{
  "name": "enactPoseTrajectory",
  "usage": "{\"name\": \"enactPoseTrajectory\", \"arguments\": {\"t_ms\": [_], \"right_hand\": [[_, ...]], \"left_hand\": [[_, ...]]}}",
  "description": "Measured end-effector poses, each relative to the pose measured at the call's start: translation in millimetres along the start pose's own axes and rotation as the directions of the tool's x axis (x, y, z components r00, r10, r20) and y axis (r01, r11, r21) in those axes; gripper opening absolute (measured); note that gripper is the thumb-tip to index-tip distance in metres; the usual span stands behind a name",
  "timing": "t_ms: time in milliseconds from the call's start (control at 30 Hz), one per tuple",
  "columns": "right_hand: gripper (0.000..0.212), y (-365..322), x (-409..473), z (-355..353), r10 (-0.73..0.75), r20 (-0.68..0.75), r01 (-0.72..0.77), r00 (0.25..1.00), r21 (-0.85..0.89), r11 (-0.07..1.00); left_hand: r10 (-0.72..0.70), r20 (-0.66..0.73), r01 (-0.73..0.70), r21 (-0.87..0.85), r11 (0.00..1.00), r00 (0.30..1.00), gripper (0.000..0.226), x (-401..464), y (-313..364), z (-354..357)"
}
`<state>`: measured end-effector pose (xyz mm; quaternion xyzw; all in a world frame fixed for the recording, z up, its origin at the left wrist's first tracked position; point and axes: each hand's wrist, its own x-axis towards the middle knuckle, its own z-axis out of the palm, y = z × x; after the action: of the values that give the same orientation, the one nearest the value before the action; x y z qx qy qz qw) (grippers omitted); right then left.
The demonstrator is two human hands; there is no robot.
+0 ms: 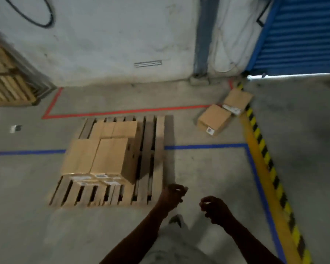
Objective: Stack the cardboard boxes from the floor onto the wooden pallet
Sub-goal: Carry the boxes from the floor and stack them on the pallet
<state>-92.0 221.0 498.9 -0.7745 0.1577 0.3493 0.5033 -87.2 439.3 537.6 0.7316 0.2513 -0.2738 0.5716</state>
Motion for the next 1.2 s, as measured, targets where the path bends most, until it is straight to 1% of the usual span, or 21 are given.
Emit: {"name": "enactPoseTrajectory", "arguments": {"t_ms": [67,133,233,300,333,400,467,567,633,667,733,833,933,967,1067,1100,1167,1200], "right_hand": [[0.01,17.6,-6.6,-23.7,0.084,-0.015,-0.082,0.996,0.119,0.99],[0.008,31.4,-8.8,-46.4,0.139,-0.047,-0.125,0.989,0.227,0.966],[0.012,41.7,-1.1,-77.0,0.229,-0.084,-0.193,0.97,0.314,0.93],[0.019,41.4,7.3,-97.3,0.265,-0.142,-0.198,0.954,0.368,0.908],[0.022,39.3,16.1,-108.3,0.267,-0.162,-0.181,0.95,0.41,0.894],[0.016,27.2,34.0,-134.7,0.276,-0.191,-0.145,0.942,0.509,0.849],[0.009,14.9,57.0,-161.9,0.277,-0.218,-0.127,0.936,0.526,0.841],[0.013,-0.4,97.7,-204.8,0.226,-0.273,-0.053,0.935,0.523,0.85],[0.013,-11.1,130.2,-242.9,0.199,-0.25,-0.036,0.948,0.535,0.844],[0.015,-14.6,148.9,-263.5,0.203,-0.238,-0.038,0.95,0.556,0.83],[0.017,-25.3,185.5,-308.7,0.202,-0.228,-0.044,0.953,0.552,0.833],[0.005,-44.9,220.3,-370.1,0.168,-0.182,-0.059,0.969,0.487,0.872],[0.006,-74.0,250.8,-435.7,0.149,-0.163,-0.056,0.975,0.47,0.881],[0.005,-85.4,264.8,-458.4,0.154,-0.159,-0.061,0.975,0.473,0.879],[0.018,-115.9,309.5,-511.3,0.182,-0.139,-0.093,0.973,0.487,0.869],[0.019,-125.9,326.7,-525.1,0.201,-0.141,-0.104,0.969,0.504,0.858],[0.017,-150.3,358.5,-546.4,0.195,-0.153,-0.098,0.969,0.486,0.868],[0.016,-163.4,375.0,-553.3,0.184,-0.144,-0.105,0.972,0.436,0.894]], "left_hand": [[-0.022,0.058,0.016,0.103,0.995,0.998,0.02,22.3,-0.9,22.4],[-0.042,0.09,0.027,0.17,0.985,0.995,0.018,41.8,6.8,38.4],[-0.06,0.127,0.027,0.252,0.967,0.99,0.013,68.7,26.9,52.0],[-0.061,0.163,0.007,0.311,0.95,0.985,0.015,88.8,45.1,57.2],[-0.058,0.175,0.003,0.304,0.953,0.983,0.018,104.9,54.6,60.5],[-0.052,0.188,-0.015,0.341,0.94,0.981,0.018,133.5,79.7,66.5],[-0.046,0.198,-0.037,0.394,0.918,0.979,0.009,158.2,111.9,77.1],[0.012,0.188,-0.082,0.368,0.926,0.982,0.012,200.9,161.4,101.6],[0.026,0.201,-0.102,0.376,0.921,0.979,0.012,235.1,198.3,124.9],[0.027,0.181,-0.095,0.376,0.922,0.983,0.012,251.6,214.4,137.4],[0.019,0.111,-0.054,0.318,0.947,0.994,0.011,280.9,250.0,163.8],[0.0,0.039,-0.009,0.23,0.973,0.999,0.012,305.6,309.5,198.8],[0.013,0.084,-0.028,0.175,0.984,0.996,0.015,325.7,365.6,228.6],[0.022,0.08,-0.034,0.151,0.988,0.997,0.017,335.6,383.9,236.6],[0.015,0.066,-0.021,0.094,0.995,0.998,0.015,369.0,423.3,249.5],[0.012,0.064,-0.017,0.08,0.997,0.998,0.015,384.4,432.2,251.4],[0.024,0.048,-0.026,0.04,0.999,0.999,0.018,416.1,450.7,252.4],[0.014,0.034,-0.014,0.023,1.0,0.999,0.018,433.8,457.5,249.7]]}}
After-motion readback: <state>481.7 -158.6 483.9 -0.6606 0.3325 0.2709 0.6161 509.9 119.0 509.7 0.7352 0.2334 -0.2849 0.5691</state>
